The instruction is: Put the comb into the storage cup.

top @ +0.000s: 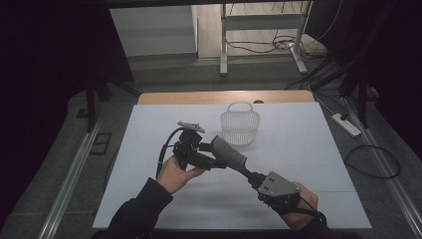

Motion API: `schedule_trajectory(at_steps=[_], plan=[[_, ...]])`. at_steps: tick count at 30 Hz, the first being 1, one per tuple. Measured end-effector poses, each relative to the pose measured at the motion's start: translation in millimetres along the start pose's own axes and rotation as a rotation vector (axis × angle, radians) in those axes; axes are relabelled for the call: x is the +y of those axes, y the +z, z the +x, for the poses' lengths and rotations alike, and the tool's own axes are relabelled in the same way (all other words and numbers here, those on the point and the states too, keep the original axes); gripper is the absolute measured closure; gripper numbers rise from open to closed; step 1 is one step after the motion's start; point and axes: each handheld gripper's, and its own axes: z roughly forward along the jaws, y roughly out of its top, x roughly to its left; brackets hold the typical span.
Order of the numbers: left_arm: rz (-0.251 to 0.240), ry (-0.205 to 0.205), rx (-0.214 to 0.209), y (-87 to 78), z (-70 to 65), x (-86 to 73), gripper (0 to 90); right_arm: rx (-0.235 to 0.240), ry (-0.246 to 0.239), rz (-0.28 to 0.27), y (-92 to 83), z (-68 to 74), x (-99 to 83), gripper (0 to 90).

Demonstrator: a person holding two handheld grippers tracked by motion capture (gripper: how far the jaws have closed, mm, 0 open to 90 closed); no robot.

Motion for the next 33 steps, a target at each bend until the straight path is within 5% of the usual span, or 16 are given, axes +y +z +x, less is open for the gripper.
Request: schedule_trajectory(at_steps=[7,15,22,33], plan=[[0.002,-0.047,-0.064,0.3,2.8,-1.3,42.4,-0.007,-0.004,-0.004,0.0,0.0,-0.1,72.6],[0.005,-0.071,-0.141,1.6,5.1,-2.3,67.6,-0.011,-0.01,-0.003,0.5,0.0,-0.5,72.6],[-0.027,-0.147,-0.246,1.3,10.5,-4.7,78.4,-0.009,-0.018,-0.001,1.2,0.5,-0.7,72.5],[-0.031,-0.194,-0.281,3.1,14.0,-7.5,83.0,-0.007,-0.026,0.005,4.7,0.4,-1.7,71.9]])
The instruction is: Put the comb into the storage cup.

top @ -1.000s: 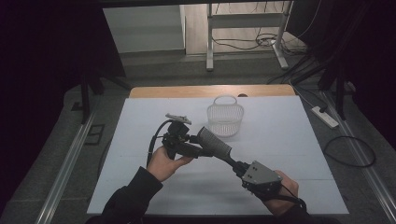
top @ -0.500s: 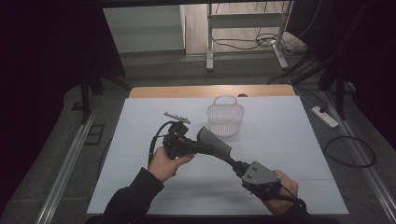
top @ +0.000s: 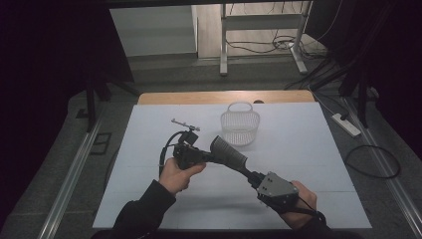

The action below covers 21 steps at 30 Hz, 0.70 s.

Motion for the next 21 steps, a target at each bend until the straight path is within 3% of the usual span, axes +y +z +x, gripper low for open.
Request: schedule_trajectory(at_steps=[7,21], plan=[[-0.006,0.034,0.016,-1.1,-5.9,1.3,83.2,0.016,0.015,-0.012,-0.7,-2.7,0.7,70.7],[-0.031,0.11,0.073,-6.3,-15.3,5.1,83.1,0.034,0.077,0.004,-0.8,-9.4,-0.7,49.7]])
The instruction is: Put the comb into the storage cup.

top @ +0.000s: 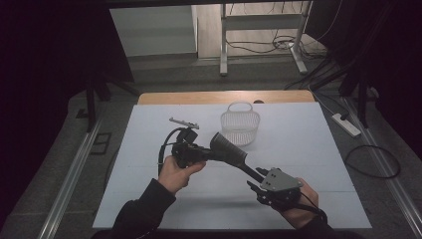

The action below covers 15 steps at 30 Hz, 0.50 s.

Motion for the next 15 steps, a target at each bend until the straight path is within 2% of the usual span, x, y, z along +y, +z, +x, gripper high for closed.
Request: schedule_trajectory(at_steps=[5,10,15], plan=[[0.002,0.011,0.014,-0.9,-0.9,1.3,83.1,0.002,0.042,0.019,0.3,-4.8,-1.5,42.0],[0.003,0.038,0.044,-2.8,-3.1,3.4,83.0,0.031,0.081,0.04,1.2,-9.2,-2.8,36.3],[-0.005,0.06,0.067,-5.9,-3.9,5.0,83.0,0.062,0.089,0.066,1.9,-12.1,-4.7,33.1]])
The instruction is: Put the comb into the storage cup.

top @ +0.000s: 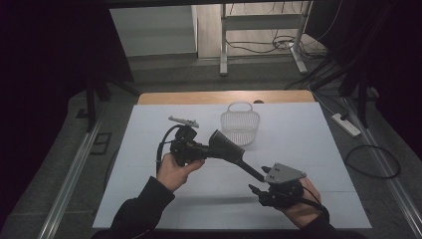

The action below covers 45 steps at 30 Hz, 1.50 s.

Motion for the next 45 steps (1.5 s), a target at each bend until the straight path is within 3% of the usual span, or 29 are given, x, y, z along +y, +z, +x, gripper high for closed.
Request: schedule_trajectory(at_steps=[14,38,45], plan=[[-0.016,0.029,0.056,-5.6,3.6,6.4,83.0,0.063,0.074,0.045,-1.0,-10.4,-6.2,21.1],[-0.036,0.056,0.146,-20.3,12.0,27.8,83.0,0.086,0.203,0.083,-11.0,-34.6,-28.1,3.8],[-0.048,0.05,0.159,-25.2,15.4,33.8,83.0,0.076,0.204,0.096,-13.2,-36.8,-35.4,0.5]])
